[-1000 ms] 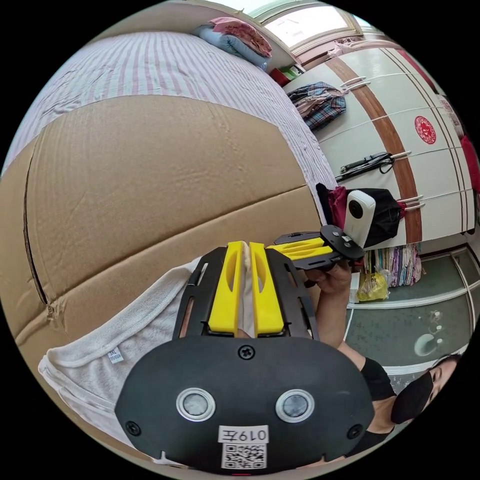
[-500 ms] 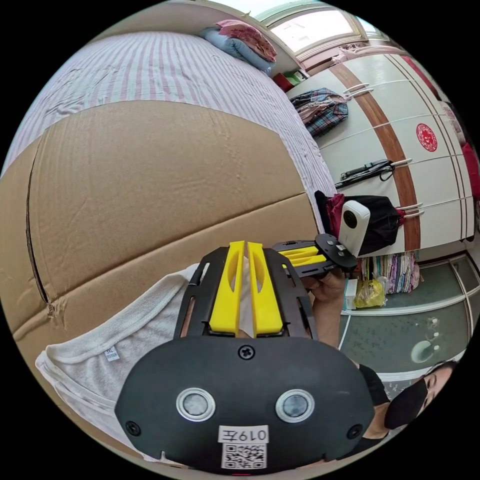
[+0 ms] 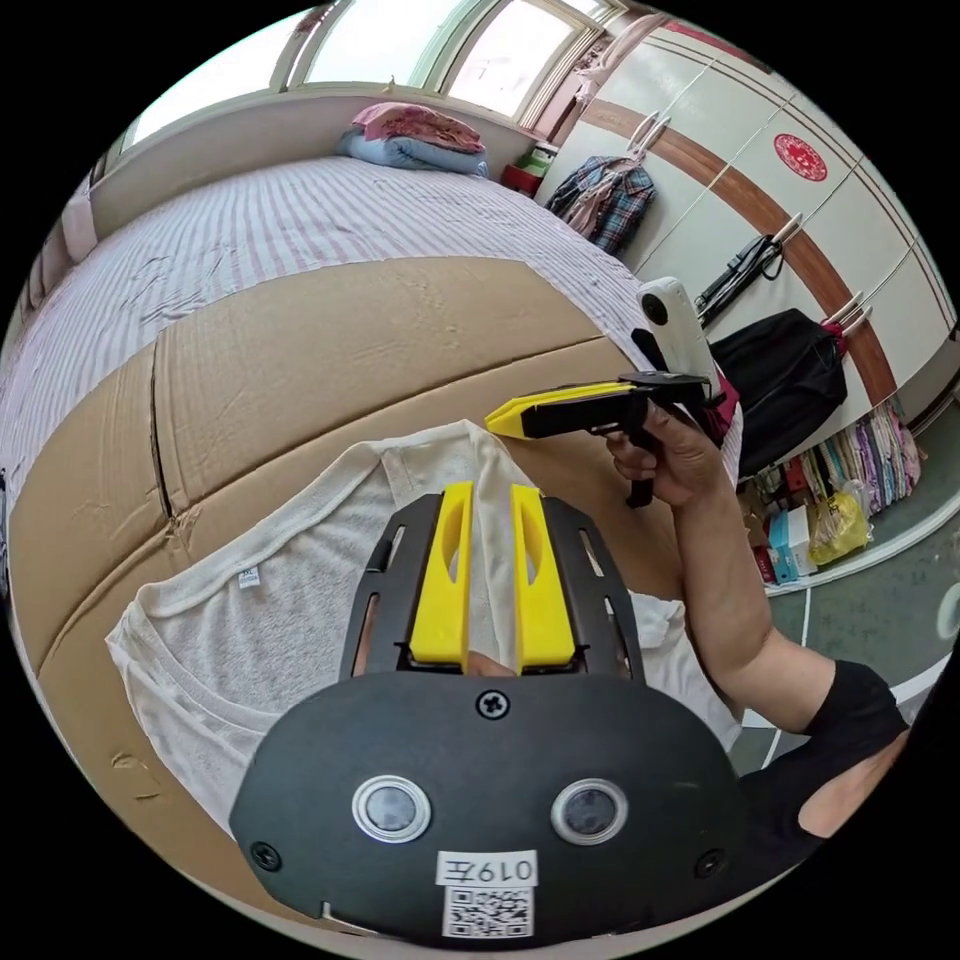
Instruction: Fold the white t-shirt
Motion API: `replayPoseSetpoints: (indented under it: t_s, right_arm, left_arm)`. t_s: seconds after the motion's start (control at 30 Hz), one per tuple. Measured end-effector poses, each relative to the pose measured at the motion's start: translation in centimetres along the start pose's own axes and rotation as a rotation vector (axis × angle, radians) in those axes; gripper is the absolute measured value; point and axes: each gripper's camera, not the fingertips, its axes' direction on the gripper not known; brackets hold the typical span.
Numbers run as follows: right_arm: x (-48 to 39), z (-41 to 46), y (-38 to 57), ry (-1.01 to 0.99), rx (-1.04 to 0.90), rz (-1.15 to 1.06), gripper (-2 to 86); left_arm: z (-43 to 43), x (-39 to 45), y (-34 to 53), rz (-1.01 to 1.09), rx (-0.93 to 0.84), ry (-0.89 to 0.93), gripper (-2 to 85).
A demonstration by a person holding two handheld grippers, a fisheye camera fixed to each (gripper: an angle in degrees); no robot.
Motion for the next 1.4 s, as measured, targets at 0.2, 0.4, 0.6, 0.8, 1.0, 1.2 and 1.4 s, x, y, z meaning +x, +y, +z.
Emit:
replayPoseSetpoints:
  t_s: [0.2,0.4,0.6,0.8,1.0,1.2,1.4]
  right_arm:
    - [0.6,1.3,0.8,-0.035,0.010,0.010,6.9]
    - [1.0,3.2,1.8,-0.035,0.012,0.014,5.4]
    - [1.4,4.9,3.9,-0.016,0.026,-0.003,0.1]
    - [1.5,7.1,6.4,0.035,0.041,-0.012,-0.5]
    - [1.6,10.4,9.3,0.101,0.020,0.005,-0.5]
    - [2.0,12.0,13.5,0.063,0.051,-0.018,-0.5]
    - [-3.4,12.4,18.9,0.102,0.008,-0.316,-0.6]
  left_arm:
    - [2.0,1.6,0.0,0.027,-0.055,-0.055,3.2]
    - [2.3,2.2,1.6,0.018,-0.055,-0.032,1.5]
    - [1.9,2.8,2.4,0.001,-0.068,-0.029,1.1]
    - [1.5,3.3,3.4,-0.031,-0.091,-0.023,1.0]
    - [0.9,3.2,4.3,-0.095,-0.118,0.012,1.3]
    - [-1.8,3.1,6.0,-0.128,-0.067,0.074,1.2]
    - [-2.9,3.8,8.4,-0.113,-0.096,0.072,0.8]
